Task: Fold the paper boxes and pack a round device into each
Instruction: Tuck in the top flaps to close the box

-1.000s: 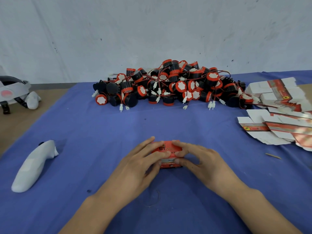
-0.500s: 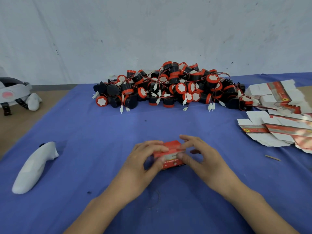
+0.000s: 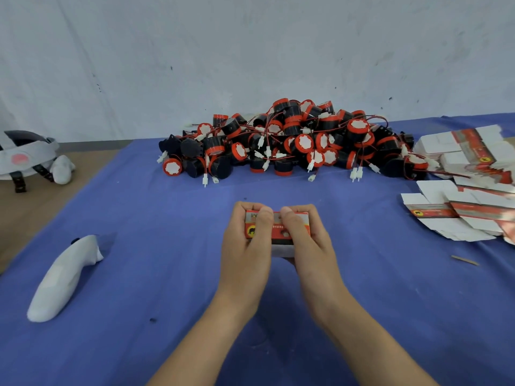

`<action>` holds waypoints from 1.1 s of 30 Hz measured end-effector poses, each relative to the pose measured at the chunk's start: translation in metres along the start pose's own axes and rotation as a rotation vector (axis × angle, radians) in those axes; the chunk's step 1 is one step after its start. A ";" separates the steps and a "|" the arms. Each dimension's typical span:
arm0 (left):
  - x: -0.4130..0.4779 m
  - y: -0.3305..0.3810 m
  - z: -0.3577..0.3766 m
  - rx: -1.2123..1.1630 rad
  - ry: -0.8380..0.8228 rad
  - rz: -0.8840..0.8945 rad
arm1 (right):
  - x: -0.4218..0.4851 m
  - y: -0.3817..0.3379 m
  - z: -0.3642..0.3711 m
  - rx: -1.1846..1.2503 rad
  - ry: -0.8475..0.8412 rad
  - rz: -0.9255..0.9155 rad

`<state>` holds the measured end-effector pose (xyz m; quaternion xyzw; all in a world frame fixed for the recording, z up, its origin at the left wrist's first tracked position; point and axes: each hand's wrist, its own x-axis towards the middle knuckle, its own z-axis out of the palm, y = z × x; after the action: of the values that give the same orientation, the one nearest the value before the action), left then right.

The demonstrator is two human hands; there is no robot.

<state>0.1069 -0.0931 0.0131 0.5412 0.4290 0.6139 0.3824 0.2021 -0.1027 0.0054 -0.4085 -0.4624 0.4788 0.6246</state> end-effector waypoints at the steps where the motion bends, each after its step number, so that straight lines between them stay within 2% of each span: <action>1: 0.000 -0.001 0.002 -0.002 0.009 -0.008 | 0.001 0.001 0.001 -0.003 0.019 -0.001; 8: 0.008 -0.002 0.013 0.020 0.048 -0.047 | 0.003 -0.003 0.003 0.021 0.149 0.006; 14: -0.014 0.011 0.035 -0.007 0.034 -0.049 | -0.016 -0.017 -0.016 0.033 0.203 -0.068; 19: -0.056 0.022 0.038 -0.075 -0.096 -0.086 | -0.053 -0.028 -0.035 0.003 0.239 -0.098; 23: -0.078 0.045 0.028 0.034 -0.459 -0.056 | -0.084 -0.045 -0.063 -0.023 0.351 -0.132; 25: -0.083 0.069 0.034 0.068 -0.570 -0.019 | -0.098 -0.066 -0.079 -0.025 0.409 -0.101; 28: -0.092 0.109 0.061 0.024 -0.534 -0.001 | -0.123 -0.106 -0.100 0.089 0.456 -0.117; 30: -0.100 0.138 0.090 -0.130 -0.487 -0.079 | -0.142 -0.130 -0.112 0.221 0.507 -0.156; 33: -0.121 0.189 0.145 -0.295 -0.505 -0.113 | -0.176 -0.149 -0.123 0.210 0.529 -0.171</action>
<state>0.2644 -0.2545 0.1570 0.5906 0.2560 0.4933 0.5851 0.3338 -0.3138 0.0855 -0.4119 -0.2643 0.3463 0.8004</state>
